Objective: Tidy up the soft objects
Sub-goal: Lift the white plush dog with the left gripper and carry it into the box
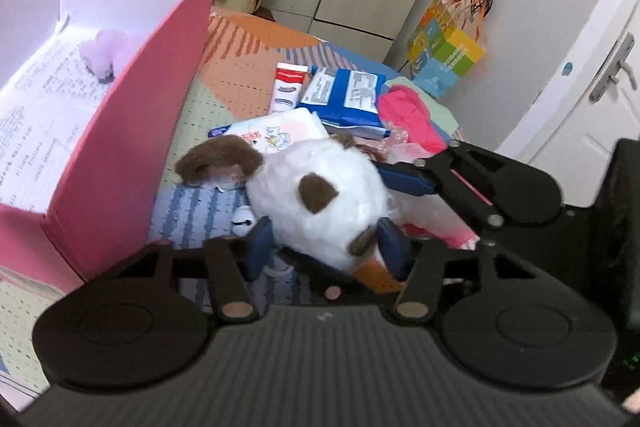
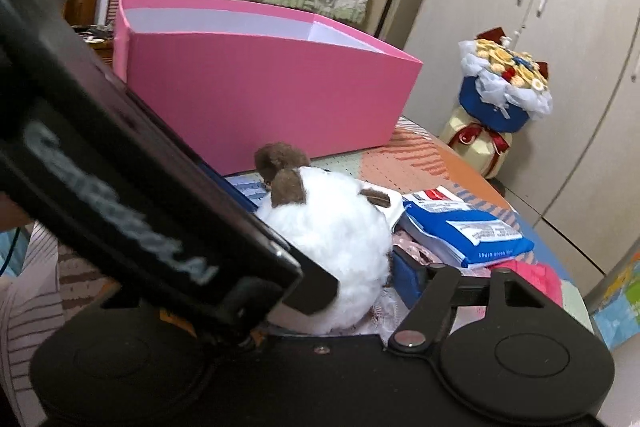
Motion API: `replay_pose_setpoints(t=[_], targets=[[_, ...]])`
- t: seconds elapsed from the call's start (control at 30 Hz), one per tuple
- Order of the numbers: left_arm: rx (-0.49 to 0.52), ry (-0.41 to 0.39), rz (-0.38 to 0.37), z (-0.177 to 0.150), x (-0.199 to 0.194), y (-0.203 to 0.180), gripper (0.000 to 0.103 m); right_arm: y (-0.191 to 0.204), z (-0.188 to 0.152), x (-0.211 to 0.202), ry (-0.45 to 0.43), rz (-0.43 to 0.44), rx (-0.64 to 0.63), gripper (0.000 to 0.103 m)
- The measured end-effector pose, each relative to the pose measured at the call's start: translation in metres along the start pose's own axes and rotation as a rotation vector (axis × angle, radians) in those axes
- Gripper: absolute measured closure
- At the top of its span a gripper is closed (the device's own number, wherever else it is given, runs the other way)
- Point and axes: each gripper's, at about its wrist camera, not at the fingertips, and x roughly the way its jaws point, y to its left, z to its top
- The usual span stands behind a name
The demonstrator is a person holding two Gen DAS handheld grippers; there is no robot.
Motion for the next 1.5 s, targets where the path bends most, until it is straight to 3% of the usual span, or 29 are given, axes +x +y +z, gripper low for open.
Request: replay_pose_setpoints(t=[0.23, 0.8, 1.1, 1.5], targets=[[0.052, -0.024, 0.006, -0.004, -0.016, -0.01, 0.053, 0.018, 0.007, -0.014, 0.003, -0.069, -0.012, 0.032], [0.155, -0.059, -0.01, -0.007, -0.069, -0.016, 0.053, 0.039, 0.025, -0.048, -0.056, -0.125, 0.055, 0.031], [0.197, -0.033, -0.028, -0.008, -0.094, -0.017, 0.053, 0.049, 0.036, -0.061, -0.05, -0.125, 0.087, 0.031], [0.166, 0.101, -0.068, -0.017, -0.126, -0.007, 0.053, 0.08, 0.051, -0.078, 0.075, -0.081, 0.162, 0.031]])
